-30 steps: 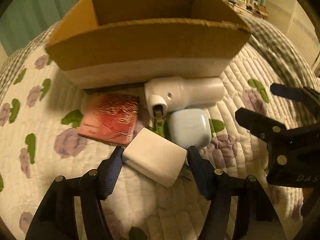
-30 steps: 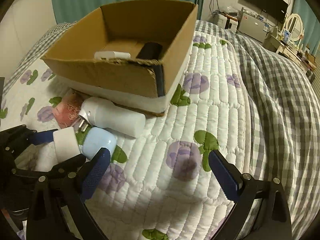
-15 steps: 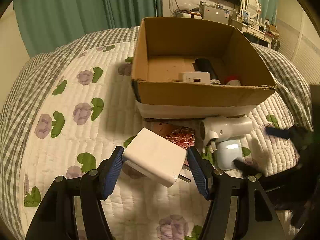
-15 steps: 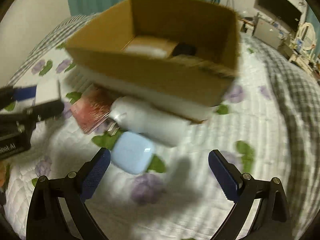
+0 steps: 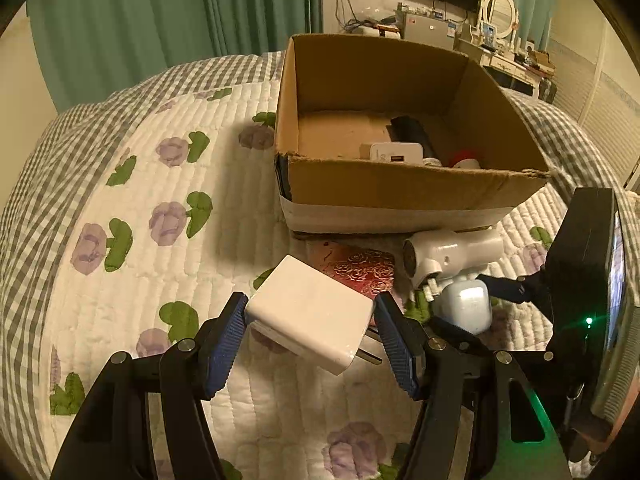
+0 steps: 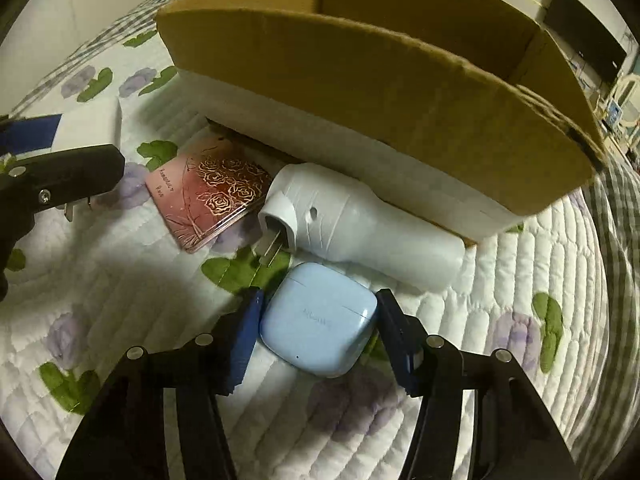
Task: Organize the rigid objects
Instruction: 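Grasp the small white charger with the left gripper while the right grasps the blue earbud case, then place the blue earbud case and white charger into the box, opening both grippers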
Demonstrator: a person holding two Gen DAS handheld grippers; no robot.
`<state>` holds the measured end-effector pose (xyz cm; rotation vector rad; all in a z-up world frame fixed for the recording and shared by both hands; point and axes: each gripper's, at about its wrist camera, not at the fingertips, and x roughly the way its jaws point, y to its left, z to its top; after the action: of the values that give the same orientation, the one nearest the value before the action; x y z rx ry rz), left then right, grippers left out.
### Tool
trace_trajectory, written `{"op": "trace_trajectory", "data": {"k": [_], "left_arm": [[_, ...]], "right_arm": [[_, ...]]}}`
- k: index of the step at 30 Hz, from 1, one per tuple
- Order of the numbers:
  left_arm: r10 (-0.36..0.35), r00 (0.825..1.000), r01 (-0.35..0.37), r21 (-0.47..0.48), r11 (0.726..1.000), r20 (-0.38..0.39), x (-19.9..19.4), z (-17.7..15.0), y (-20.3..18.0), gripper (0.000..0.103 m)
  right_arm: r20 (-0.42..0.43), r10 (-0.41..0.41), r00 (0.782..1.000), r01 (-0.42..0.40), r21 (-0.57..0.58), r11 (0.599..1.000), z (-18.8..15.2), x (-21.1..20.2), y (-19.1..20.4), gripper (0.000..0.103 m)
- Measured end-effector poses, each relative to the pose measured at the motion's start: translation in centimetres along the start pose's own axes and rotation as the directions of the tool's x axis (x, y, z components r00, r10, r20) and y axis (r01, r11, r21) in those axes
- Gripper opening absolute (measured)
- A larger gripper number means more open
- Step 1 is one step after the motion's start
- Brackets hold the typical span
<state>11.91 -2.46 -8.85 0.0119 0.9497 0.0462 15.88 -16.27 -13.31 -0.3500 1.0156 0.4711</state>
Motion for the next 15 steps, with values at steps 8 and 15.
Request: {"op": "trace_trajectory", "data": {"k": [8,15], "left_arm": [[-0.009,0.998,0.009,0.004,1.000,0.067,-4.6,0.9,-0.1,0.065],[-0.021,0.986,0.020,0.006,1.000,0.167,-9.1,4.5,0.1,0.065]], "right_arm": [[0.070,-0.024,0.997,0.026,-0.032,0.999,0.4,-6.5,0.4,0.057],[0.193,-0.079,0.978,0.083,-0.015,0.996,3.2,-14.7,-0.2,0.057]]}}
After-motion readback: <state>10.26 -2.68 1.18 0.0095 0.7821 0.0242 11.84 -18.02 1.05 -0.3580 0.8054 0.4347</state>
